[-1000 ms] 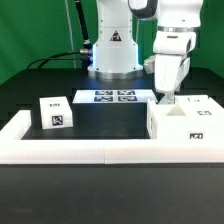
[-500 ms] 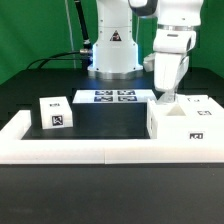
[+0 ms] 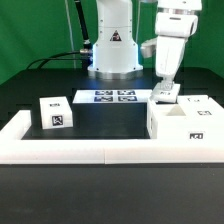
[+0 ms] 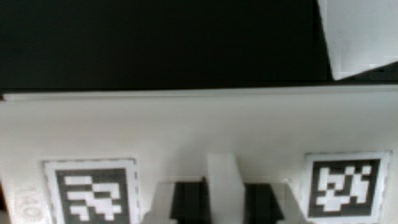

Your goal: Assemble cabinet

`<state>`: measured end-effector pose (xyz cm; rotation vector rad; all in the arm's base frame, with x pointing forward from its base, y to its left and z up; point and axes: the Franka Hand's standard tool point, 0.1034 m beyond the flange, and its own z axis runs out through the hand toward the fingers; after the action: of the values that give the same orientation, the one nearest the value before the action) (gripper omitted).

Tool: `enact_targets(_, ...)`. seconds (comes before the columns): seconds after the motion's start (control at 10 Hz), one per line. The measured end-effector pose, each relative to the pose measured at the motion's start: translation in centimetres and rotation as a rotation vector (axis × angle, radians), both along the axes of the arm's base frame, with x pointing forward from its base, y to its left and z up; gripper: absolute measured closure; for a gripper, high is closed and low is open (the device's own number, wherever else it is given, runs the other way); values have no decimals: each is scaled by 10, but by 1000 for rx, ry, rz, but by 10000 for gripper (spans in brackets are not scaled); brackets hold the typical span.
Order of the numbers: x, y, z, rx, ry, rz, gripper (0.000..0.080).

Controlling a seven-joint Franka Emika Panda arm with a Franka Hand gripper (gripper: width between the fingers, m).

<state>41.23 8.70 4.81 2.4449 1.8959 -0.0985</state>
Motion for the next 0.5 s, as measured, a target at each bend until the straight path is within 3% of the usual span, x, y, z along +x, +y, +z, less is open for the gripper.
enact_targets(0.3, 20, -13, 4, -12, 18, 116, 730)
enact_targets(0.5, 19, -12, 2, -12, 20, 114, 729)
